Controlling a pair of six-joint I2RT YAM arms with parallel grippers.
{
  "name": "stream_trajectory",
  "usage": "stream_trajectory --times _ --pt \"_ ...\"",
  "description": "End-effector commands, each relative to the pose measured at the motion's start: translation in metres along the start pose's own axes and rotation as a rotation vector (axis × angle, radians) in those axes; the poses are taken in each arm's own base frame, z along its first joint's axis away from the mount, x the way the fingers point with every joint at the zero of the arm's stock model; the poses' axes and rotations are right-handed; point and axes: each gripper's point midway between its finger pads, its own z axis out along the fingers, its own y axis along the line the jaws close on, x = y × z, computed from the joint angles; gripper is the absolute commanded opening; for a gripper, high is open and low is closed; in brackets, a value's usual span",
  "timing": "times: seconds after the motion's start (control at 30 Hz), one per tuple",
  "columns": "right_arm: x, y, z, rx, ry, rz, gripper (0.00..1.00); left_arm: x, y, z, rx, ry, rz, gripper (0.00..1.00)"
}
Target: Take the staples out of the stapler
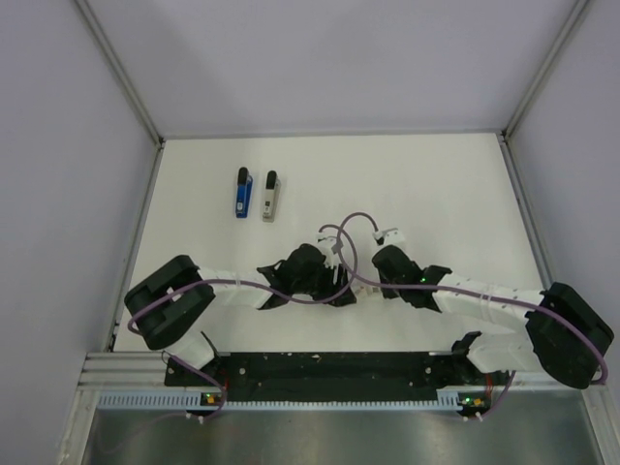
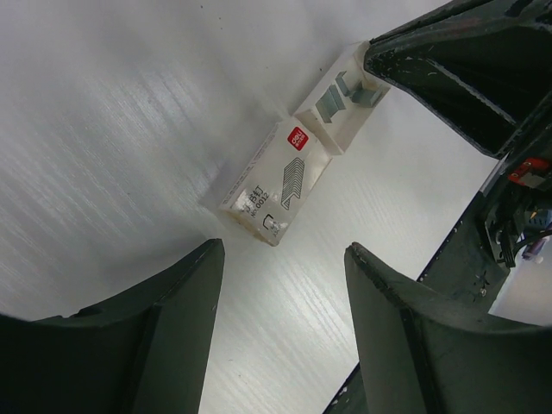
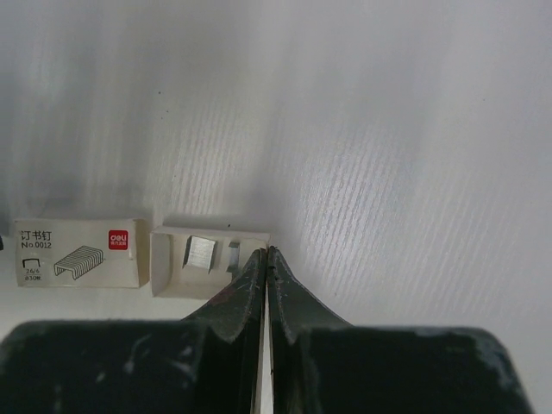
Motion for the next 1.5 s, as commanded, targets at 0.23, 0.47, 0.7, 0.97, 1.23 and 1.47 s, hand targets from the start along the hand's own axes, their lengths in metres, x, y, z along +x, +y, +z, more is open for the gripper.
stream_trajectory --times 0.23,0.47,0.7,0.97,1.23,1.47 --pt "-0.025 0.014 -0.003 -0.003 -0.058 0.024 0.00 -0.014 -0.012 0.009 0.044 -0.043 0.016 0.64" --pt "-0.025 0.017 -0.002 -0.004 -0.056 0.021 0.00 -0.012 -0.012 0.011 0.050 -0.033 0.013 0.52" --pt "-0.022 0.017 -0.001 -0.002 -0.049 0.016 0.00 -0.014 -0.008 0.004 0.026 -0.060 0.019 0.39" --pt "-0.023 0.017 0.000 0.002 -0.051 0.014 0.00 -0.014 0.006 -0.008 -0.048 -0.095 0.015 0.27" --pt "-0.024 0.017 0.000 0.000 -0.053 0.012 0.00 -0.005 0.019 -0.003 -0.100 -0.062 0.005 0.21" --pt "-0.025 0.019 0.000 -0.001 -0.056 0.011 0.00 -0.004 0.025 -0.001 -0.135 -0.052 0.002 0.08"
